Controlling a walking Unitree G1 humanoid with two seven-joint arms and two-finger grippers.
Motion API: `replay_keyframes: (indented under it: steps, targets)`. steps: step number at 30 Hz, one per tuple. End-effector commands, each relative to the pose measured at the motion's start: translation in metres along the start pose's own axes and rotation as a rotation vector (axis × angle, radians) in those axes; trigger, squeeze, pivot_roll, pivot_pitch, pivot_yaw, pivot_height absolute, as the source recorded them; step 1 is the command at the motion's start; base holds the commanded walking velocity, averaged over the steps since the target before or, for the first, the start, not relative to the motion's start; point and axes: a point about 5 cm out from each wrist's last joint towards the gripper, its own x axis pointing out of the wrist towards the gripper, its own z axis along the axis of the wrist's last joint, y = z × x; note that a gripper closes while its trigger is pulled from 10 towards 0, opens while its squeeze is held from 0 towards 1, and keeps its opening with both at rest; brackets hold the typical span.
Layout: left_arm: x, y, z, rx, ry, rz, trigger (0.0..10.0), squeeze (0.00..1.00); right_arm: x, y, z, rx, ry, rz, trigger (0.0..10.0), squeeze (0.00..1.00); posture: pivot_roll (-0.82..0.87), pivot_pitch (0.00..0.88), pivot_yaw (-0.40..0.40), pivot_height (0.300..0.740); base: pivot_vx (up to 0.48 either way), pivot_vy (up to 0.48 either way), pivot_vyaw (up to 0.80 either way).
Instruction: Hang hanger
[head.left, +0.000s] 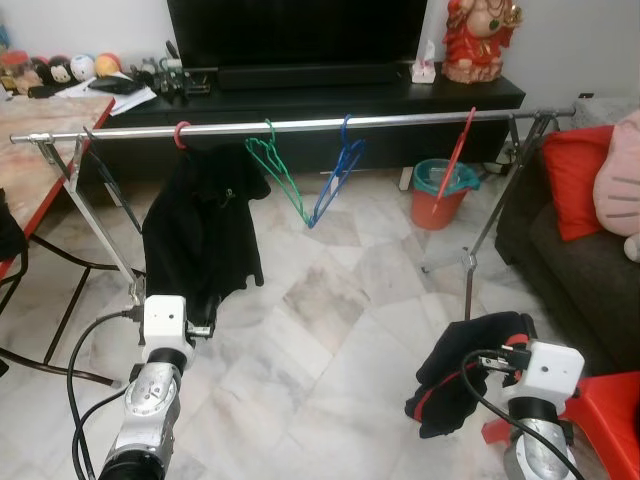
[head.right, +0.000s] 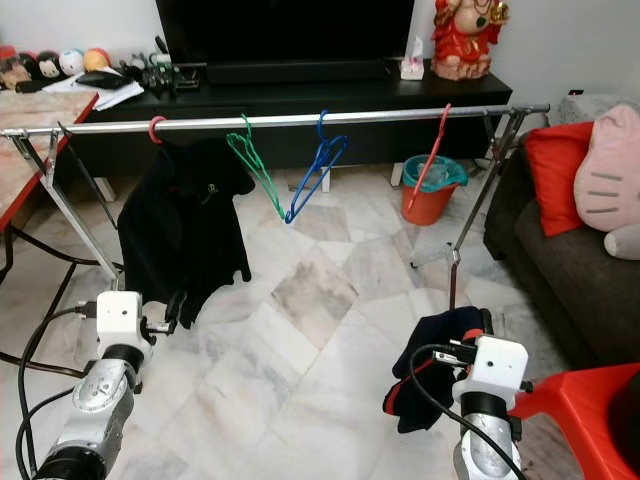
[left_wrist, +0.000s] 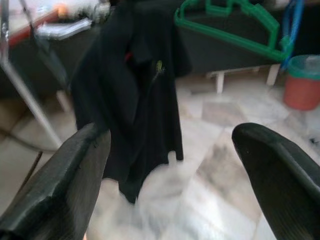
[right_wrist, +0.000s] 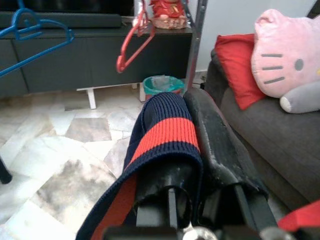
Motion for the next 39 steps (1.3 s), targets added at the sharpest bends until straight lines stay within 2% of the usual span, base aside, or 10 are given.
replay_keyframes:
  steps: [1, 5, 7, 13, 16, 24, 28, 39]
  targets:
    - [0.001, -0.008, 0.010, 0.023, -0.040, -0.031, 10.0, 0.00, 0.003, 0.006, 0.009, 0.004, -0.030, 0.022, 10.0, 0.00, -0.10, 0.000, -0.003, 0.740, 0.000, 0.000, 0.00]
    - [0.000, -0.012, 0.018, 0.017, -0.071, -0.031, 10.0, 0.00, 0.004, 0.006, 0.013, 0.001, -0.026, 0.034, 10.0, 0.00, -0.11, 0.000, -0.005, 0.740, 0.000, 0.000, 0.00]
    - [-0.001, -0.016, 0.018, 0.029, -0.064, -0.053, 10.0, 0.00, 0.006, 0.002, 0.012, 0.028, -0.014, 0.012, 10.0, 0.00, -0.11, 0.000, -0.002, 0.740, 0.000, 0.000, 0.00]
    - [-0.009, -0.021, 0.014, 0.009, -0.039, -0.075, 10.0, 0.00, 0.009, -0.003, 0.014, 0.022, -0.015, -0.007, 10.0, 0.00, -0.13, 0.000, 0.024, 0.740, 0.000, 0.000, 0.00]
    - [-0.013, -0.021, 0.011, 0.037, -0.027, -0.096, 10.0, 0.00, 0.008, -0.001, 0.015, 0.020, -0.012, 0.002, 10.0, 0.00, -0.14, 0.000, 0.022, 0.740, 0.000, 0.000, 0.00]
    - [-0.014, -0.014, 0.010, 0.024, -0.010, -0.056, 10.0, 0.00, 0.010, 0.008, 0.022, 0.028, -0.018, 0.045, 10.0, 0.00, -0.13, 0.000, -0.006, 0.740, 0.000, 0.000, 0.00]
    - [-0.009, -0.016, 0.017, -0.003, -0.018, -0.032, 10.0, 0.00, 0.009, 0.010, 0.019, 0.040, 0.001, 0.045, 10.0, 0.00, -0.09, 0.000, -0.015, 0.740, 0.000, 0.000, 0.00]
    - [-0.011, -0.022, 0.022, -0.031, -0.020, -0.044, 10.0, 0.00, 0.008, 0.020, 0.019, 0.048, 0.023, 0.065, 10.0, 0.00, -0.10, 0.000, -0.011, 0.740, 0.000, 0.000, 0.00]
